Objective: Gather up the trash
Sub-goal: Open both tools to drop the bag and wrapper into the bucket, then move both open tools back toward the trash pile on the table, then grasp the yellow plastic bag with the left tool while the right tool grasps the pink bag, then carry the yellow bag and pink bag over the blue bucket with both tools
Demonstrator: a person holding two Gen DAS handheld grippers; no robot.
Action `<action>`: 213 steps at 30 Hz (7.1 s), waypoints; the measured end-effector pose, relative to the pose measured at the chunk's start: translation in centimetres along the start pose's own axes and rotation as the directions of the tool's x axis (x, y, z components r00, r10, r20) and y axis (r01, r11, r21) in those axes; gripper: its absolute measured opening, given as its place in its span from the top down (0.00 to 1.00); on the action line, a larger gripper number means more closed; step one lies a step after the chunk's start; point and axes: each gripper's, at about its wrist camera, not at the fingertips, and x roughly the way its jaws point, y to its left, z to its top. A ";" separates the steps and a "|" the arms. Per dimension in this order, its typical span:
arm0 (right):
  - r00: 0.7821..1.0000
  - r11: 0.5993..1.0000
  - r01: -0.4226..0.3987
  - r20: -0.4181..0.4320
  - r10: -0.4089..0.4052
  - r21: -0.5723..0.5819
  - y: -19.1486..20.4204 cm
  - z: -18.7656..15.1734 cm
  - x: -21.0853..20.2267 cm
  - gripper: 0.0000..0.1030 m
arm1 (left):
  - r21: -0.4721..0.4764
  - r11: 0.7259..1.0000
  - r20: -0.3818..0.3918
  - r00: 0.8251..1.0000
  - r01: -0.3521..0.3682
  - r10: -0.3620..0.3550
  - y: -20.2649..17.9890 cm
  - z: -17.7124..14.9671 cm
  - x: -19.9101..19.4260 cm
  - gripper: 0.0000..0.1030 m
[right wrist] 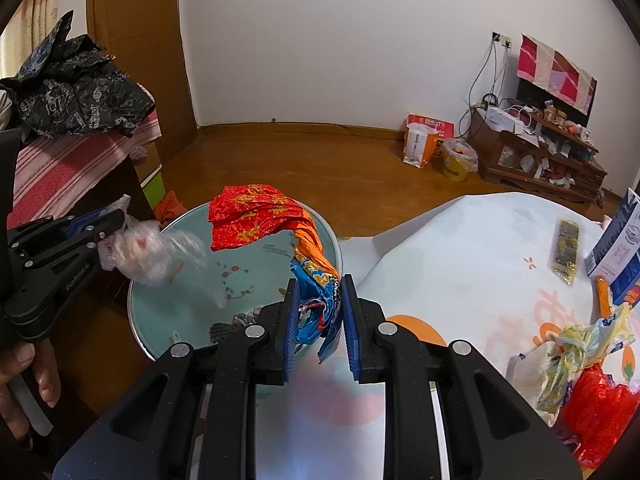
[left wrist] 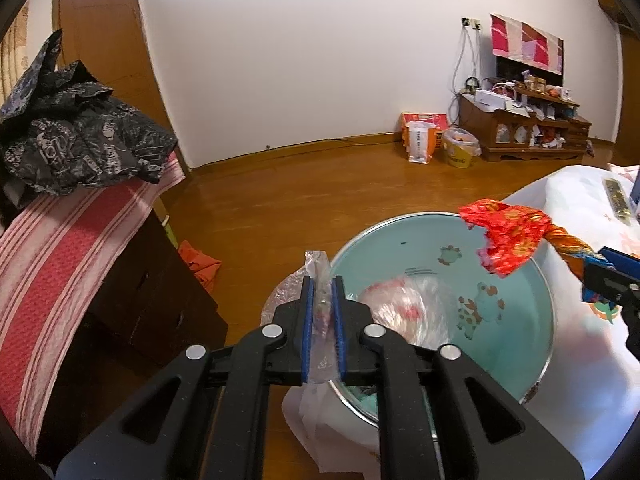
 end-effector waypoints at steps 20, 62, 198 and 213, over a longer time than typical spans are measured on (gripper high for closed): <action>1.000 1.000 -0.022 0.006 0.022 -0.007 0.6 -0.5 0.0 0.63 | 0.020 0.999 0.021 0.999 0.031 -0.032 -1.3 -0.2 -0.8 0.43; 1.000 1.000 0.002 0.023 -0.002 0.005 -0.2 -1.1 -1.5 0.63 | 0.034 0.999 0.038 0.998 0.040 -0.042 -2.1 0.2 -2.0 0.43; 0.991 0.982 0.117 -0.079 -0.106 0.146 -9.2 -1.4 -6.4 0.97 | 0.056 0.992 0.120 0.986 0.112 -0.118 -6.3 0.2 -5.4 0.84; 0.991 0.993 0.080 -0.118 -0.069 0.093 -6.0 -0.8 -2.6 0.97 | 0.033 0.999 0.079 0.996 0.036 -0.039 -3.8 -0.6 -2.9 0.84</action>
